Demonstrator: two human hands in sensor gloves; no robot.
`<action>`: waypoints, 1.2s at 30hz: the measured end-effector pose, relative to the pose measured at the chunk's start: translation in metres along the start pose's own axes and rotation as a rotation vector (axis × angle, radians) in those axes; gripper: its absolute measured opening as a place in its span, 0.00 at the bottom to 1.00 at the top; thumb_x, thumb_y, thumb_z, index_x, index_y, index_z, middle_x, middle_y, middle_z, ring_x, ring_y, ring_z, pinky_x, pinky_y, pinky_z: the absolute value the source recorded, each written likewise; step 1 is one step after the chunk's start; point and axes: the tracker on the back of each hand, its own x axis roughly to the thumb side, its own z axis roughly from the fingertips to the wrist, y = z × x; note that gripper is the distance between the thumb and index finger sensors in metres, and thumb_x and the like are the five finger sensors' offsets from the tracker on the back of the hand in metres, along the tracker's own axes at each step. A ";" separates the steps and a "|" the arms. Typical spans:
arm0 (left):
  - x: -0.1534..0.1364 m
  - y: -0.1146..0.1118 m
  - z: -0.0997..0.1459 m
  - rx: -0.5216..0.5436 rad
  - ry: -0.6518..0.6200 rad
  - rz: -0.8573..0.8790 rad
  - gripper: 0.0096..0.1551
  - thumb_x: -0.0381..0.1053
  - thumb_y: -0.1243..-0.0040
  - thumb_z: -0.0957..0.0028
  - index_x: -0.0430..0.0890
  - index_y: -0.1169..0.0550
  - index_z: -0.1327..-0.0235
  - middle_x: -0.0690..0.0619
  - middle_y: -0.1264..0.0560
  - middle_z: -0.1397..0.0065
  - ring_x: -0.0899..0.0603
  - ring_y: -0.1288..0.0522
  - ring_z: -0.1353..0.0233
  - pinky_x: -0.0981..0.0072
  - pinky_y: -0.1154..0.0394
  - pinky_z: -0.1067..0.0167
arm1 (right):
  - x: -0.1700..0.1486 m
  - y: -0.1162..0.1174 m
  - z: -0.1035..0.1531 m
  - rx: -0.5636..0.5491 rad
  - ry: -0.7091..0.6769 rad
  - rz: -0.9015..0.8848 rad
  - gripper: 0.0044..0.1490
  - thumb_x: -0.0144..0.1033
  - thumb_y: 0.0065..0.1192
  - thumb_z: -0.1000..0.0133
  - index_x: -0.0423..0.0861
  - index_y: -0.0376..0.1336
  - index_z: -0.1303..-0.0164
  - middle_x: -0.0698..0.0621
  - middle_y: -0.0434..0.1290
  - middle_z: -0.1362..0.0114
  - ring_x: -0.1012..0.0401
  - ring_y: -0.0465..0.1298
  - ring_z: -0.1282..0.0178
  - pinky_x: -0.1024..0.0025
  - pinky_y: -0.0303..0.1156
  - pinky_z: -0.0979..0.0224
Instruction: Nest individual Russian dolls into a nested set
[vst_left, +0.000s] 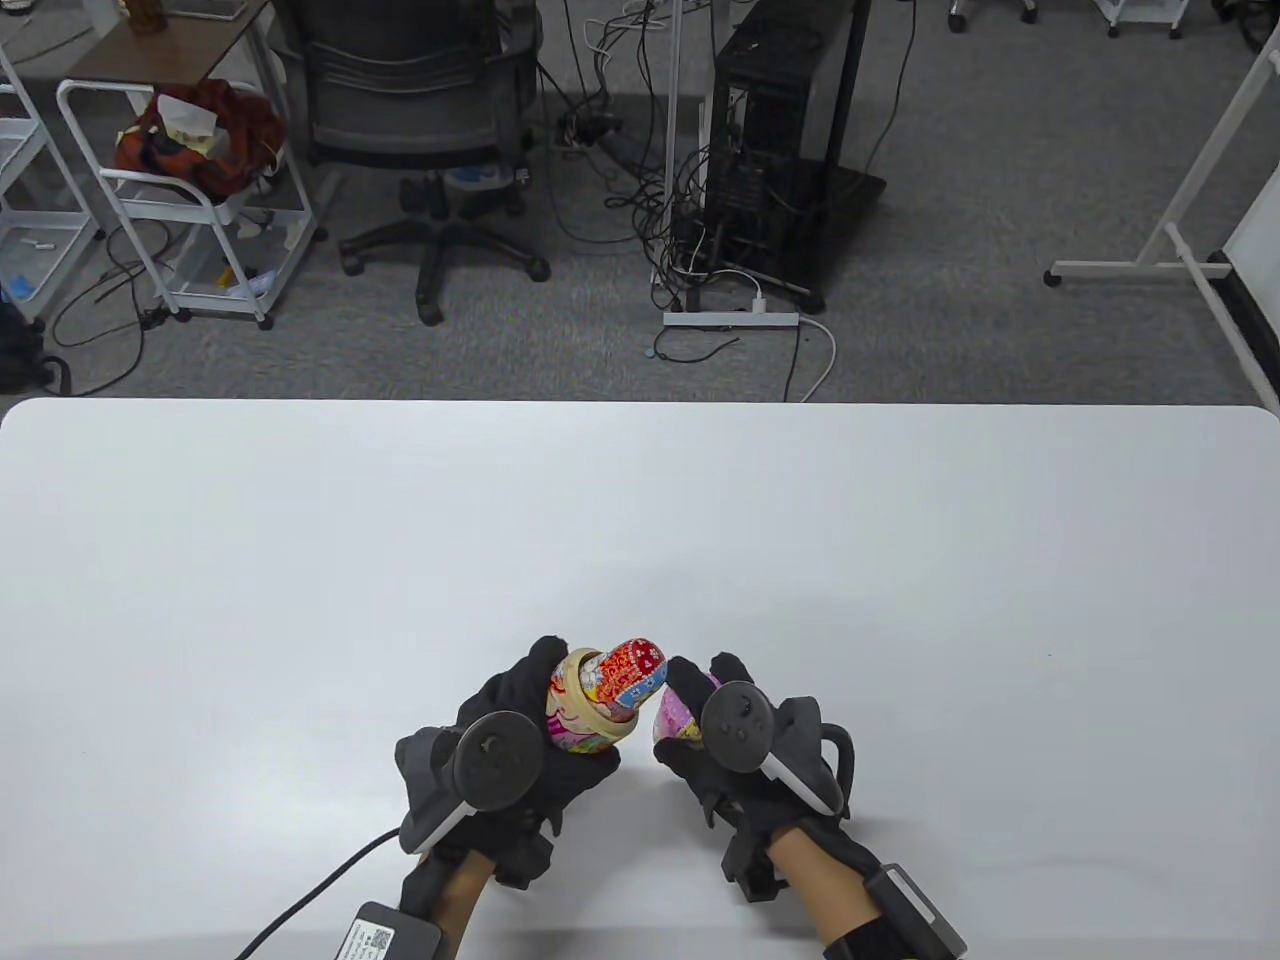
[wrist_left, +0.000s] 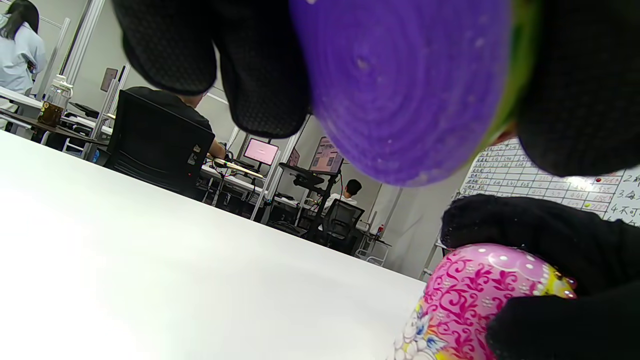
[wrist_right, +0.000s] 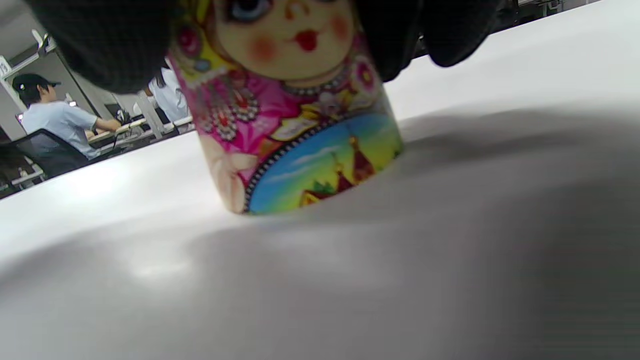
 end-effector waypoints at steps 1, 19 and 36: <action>0.000 0.000 0.000 0.000 0.000 -0.001 0.72 0.79 0.26 0.70 0.48 0.49 0.23 0.50 0.32 0.23 0.44 0.24 0.30 0.42 0.28 0.31 | 0.001 -0.002 0.000 -0.007 -0.005 -0.001 0.51 0.61 0.66 0.50 0.70 0.37 0.29 0.43 0.48 0.17 0.44 0.65 0.23 0.45 0.64 0.23; -0.005 0.000 -0.001 -0.015 0.011 0.019 0.72 0.78 0.26 0.70 0.48 0.49 0.23 0.50 0.32 0.23 0.44 0.24 0.30 0.42 0.28 0.31 | -0.033 -0.076 0.013 -0.276 -0.074 -0.639 0.51 0.63 0.63 0.50 0.63 0.38 0.28 0.43 0.51 0.19 0.46 0.71 0.27 0.49 0.69 0.27; 0.003 -0.003 -0.002 -0.075 -0.078 0.023 0.72 0.79 0.26 0.70 0.49 0.50 0.22 0.51 0.32 0.23 0.45 0.24 0.29 0.43 0.28 0.30 | -0.004 -0.086 0.029 -0.302 -0.318 -0.735 0.46 0.64 0.61 0.50 0.69 0.42 0.27 0.44 0.51 0.18 0.45 0.73 0.30 0.49 0.72 0.30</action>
